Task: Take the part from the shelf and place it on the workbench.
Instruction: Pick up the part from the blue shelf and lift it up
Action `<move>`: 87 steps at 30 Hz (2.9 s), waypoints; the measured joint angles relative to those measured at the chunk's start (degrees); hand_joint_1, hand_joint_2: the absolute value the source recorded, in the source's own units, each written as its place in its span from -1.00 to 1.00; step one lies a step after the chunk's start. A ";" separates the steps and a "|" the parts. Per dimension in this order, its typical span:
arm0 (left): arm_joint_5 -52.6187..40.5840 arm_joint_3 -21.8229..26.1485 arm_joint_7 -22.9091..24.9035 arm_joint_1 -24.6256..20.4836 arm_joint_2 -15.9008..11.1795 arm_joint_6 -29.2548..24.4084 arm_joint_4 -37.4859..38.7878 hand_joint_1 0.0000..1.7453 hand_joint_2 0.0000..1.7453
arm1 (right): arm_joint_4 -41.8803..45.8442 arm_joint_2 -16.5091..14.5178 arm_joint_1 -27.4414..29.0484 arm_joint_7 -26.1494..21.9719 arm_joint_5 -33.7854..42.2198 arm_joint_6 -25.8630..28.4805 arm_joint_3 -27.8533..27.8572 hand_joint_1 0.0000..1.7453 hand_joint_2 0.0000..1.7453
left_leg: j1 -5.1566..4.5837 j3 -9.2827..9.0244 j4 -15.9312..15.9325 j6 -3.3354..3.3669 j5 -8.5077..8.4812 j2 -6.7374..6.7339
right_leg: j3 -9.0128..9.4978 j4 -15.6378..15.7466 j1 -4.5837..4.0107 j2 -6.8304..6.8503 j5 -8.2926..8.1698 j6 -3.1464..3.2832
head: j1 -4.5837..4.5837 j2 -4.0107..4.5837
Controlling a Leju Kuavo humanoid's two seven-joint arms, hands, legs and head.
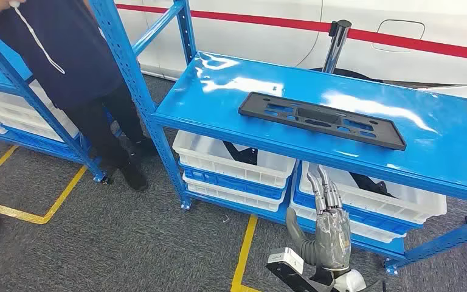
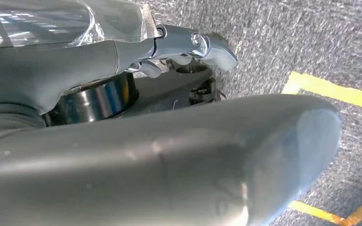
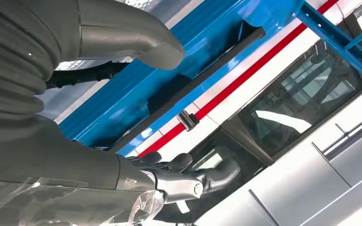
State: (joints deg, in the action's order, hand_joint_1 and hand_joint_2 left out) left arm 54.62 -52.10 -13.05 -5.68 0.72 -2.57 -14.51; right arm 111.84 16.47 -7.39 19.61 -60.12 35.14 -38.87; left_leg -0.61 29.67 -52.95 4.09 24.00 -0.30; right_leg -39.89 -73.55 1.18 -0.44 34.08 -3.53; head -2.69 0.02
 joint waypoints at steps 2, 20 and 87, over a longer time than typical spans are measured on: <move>0.01 -0.02 -0.03 0.01 0.00 0.00 0.00 -1.00 -1.00 | 0.00 0.08 0.12 -0.01 -0.52 0.02 0.01 -1.00 1.00 | 0.00 -0.06 -0.01 -0.01 0.04 0.01 | 0.46 1.10 0.02 0.03 -1.22 -0.01 | 0.00 0.00; 0.04 -1.28 -1.08 -0.03 -0.04 0.07 0.01 -1.00 -1.00 | 0.04 0.38 0.16 1.21 -5.89 -1.12 0.03 -1.00 1.00 | 0.37 6.07 -9.39 -2.16 1.24 0.15 | 11.04 18.40 0.19 -0.16 -6.43 2.07 | -0.32 0.00; 1.89 -2.96 -1.30 -0.40 0.13 0.50 0.17 -1.00 -1.00 | -4.01 4.99 1.88 12.13 -25.09 -9.50 5.78 -1.00 1.00 | -0.26 2.62 -2.22 -0.55 0.16 0.32 | 9.68 17.56 0.86 -0.48 -6.34 -0.28 | -0.38 0.01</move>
State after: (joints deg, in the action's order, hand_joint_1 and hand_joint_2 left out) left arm 56.51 -55.06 -14.35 -6.08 0.85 -2.07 -14.34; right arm 107.83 21.46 -5.51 31.73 -85.21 25.63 -33.10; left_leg -0.88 32.29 -55.17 3.53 24.15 0.01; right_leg -30.20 -55.99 2.04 -0.92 27.73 -3.81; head -3.07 0.03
